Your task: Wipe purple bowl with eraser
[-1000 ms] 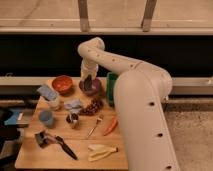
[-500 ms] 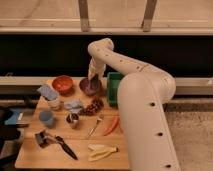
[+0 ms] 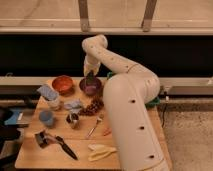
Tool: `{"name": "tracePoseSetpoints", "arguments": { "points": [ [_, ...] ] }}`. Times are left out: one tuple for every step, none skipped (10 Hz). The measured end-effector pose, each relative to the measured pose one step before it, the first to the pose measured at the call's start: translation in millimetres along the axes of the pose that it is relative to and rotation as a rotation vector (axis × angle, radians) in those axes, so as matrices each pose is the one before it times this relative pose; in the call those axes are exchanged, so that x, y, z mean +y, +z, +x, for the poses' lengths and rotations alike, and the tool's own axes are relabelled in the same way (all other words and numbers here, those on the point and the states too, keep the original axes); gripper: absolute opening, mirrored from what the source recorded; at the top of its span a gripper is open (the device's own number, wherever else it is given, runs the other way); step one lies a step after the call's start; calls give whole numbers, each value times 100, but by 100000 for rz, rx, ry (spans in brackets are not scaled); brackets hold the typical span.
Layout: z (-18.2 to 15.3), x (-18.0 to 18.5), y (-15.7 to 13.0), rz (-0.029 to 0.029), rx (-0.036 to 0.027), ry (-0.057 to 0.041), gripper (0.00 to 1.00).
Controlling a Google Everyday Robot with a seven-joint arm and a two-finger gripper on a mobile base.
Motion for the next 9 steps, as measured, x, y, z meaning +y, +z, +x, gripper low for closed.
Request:
{"name": "tracePoseSetpoints", "arguments": {
  "points": [
    [-604, 1220, 315, -980, -213, -2710, 12],
    [-401, 1532, 167, -1143, -340, -3857, 12],
    [62, 1288, -12, -1024, -99, -3120, 12],
    [274, 808, -207, -141, -434, -2642, 12],
    [392, 395, -201, -31, -192, -1040, 12],
    [757, -184, -330, 783, 56, 513, 12],
    [933, -643, -402, 943, 219, 893, 12],
    [1260, -985, -557, 988, 253, 1264, 12],
    [1176, -1334, -605, 1117, 7, 1831, 12]
  ]
}}
